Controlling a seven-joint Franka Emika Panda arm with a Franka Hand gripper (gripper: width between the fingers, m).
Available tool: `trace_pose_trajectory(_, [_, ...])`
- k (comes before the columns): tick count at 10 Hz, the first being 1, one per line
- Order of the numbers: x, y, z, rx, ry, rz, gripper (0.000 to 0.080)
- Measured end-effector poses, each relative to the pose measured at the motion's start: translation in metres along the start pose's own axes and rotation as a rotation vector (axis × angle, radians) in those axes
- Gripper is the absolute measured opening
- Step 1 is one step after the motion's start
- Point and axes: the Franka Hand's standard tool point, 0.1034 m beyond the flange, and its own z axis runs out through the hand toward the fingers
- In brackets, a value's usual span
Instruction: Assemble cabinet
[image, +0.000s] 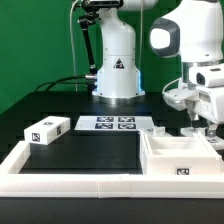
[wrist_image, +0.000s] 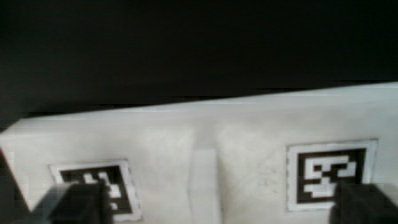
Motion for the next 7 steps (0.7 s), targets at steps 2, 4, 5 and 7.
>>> trace_pose_trajectory(2, [0.0,-0.0012,0.0016,0.004,0.001,0.003,0.034])
trace_pose_trajectory(4, [-0.0003,-0.003,0.0038,0.009,0.001,0.008,0.0199])
trace_pose_trajectory(5, [-0.0003,-0.0022,0.0028,0.006,0.001,0.009,0.0068])
trace_pose_trajectory(7, [-0.0004,-0.0021,0.0027,0.006,0.001,0.009,0.0068])
